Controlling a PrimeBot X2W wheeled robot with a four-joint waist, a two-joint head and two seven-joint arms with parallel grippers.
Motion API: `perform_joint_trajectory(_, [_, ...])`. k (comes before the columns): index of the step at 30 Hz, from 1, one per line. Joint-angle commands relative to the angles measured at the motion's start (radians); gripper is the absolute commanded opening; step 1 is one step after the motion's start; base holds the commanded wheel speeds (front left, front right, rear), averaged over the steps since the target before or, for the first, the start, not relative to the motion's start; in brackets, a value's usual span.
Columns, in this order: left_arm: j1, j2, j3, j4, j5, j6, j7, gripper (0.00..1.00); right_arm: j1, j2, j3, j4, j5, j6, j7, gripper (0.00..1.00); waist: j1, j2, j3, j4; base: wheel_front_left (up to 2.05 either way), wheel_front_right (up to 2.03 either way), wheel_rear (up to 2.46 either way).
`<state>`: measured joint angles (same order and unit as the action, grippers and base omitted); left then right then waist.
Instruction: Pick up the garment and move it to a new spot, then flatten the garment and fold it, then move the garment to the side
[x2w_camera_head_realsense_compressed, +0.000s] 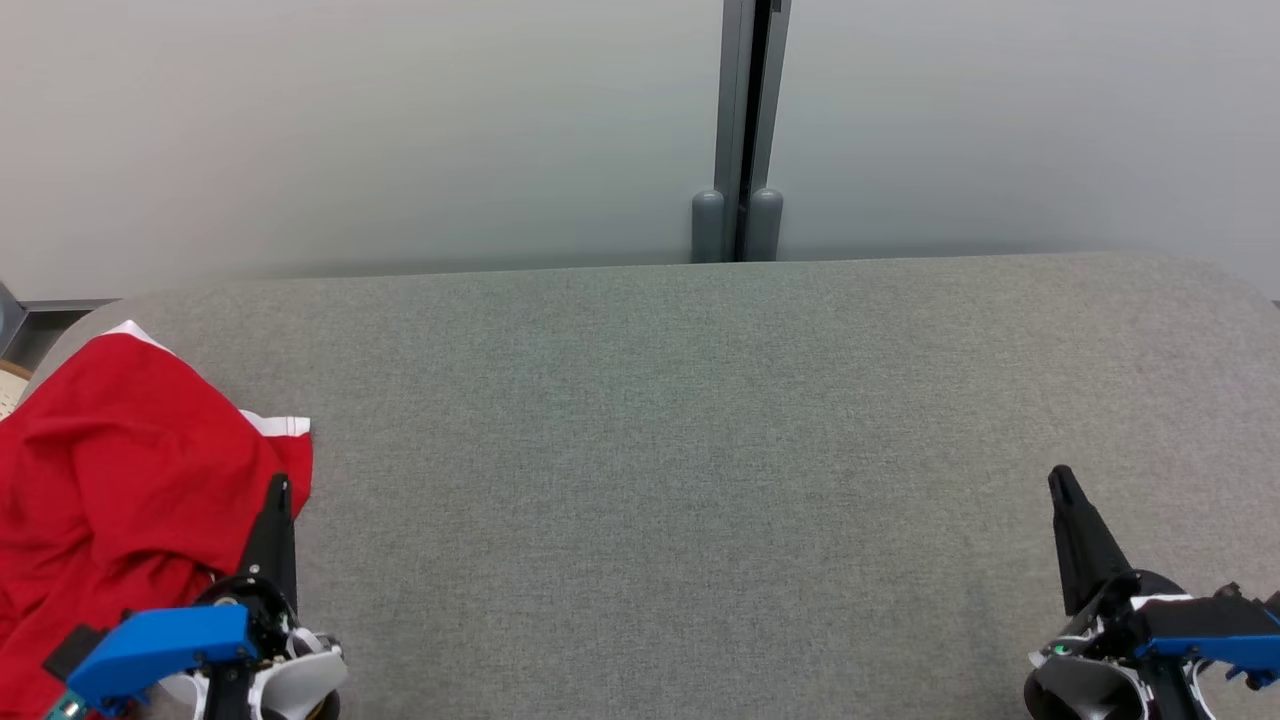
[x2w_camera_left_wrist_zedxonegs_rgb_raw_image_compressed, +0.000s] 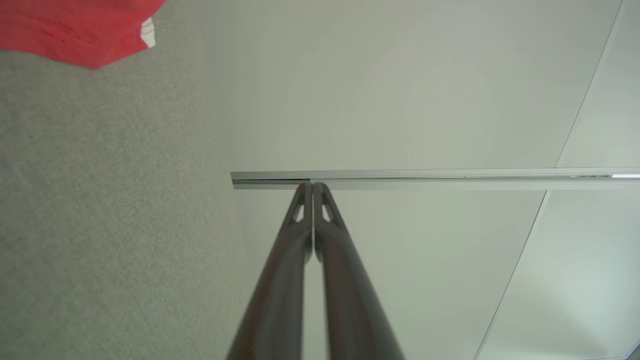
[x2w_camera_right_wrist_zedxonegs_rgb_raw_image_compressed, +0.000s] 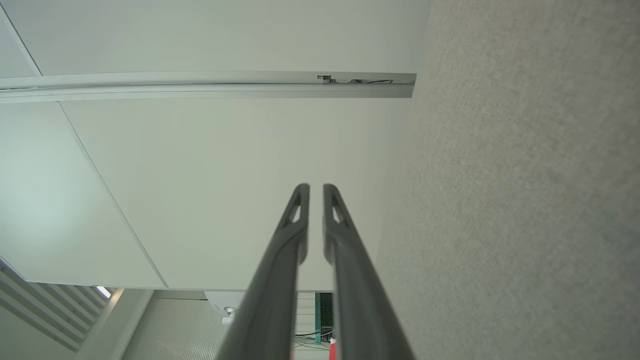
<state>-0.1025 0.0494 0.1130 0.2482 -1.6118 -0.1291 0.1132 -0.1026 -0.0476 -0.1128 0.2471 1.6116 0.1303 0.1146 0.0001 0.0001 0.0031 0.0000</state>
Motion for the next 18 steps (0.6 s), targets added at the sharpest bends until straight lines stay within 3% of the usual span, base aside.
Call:
perform_joint_trajectory(1, [0.002,-0.001,-0.001,0.003,0.001,0.000,-0.002,1.00,0.002,0.001,0.001,0.003,-0.001,0.000,-0.002,1.00,-0.0001,-0.0001,0.000,0.000,0.00,0.00,0.00])
perform_joint_trajectory(18, [0.020,-0.003,-0.025,-0.014,0.079,0.000,-0.077,1.00,0.034,0.002,0.029,-0.038,-0.062,-0.001,-0.077,1.00,-0.0001,-0.0001,0.002,0.003,0.00,0.00,0.00])
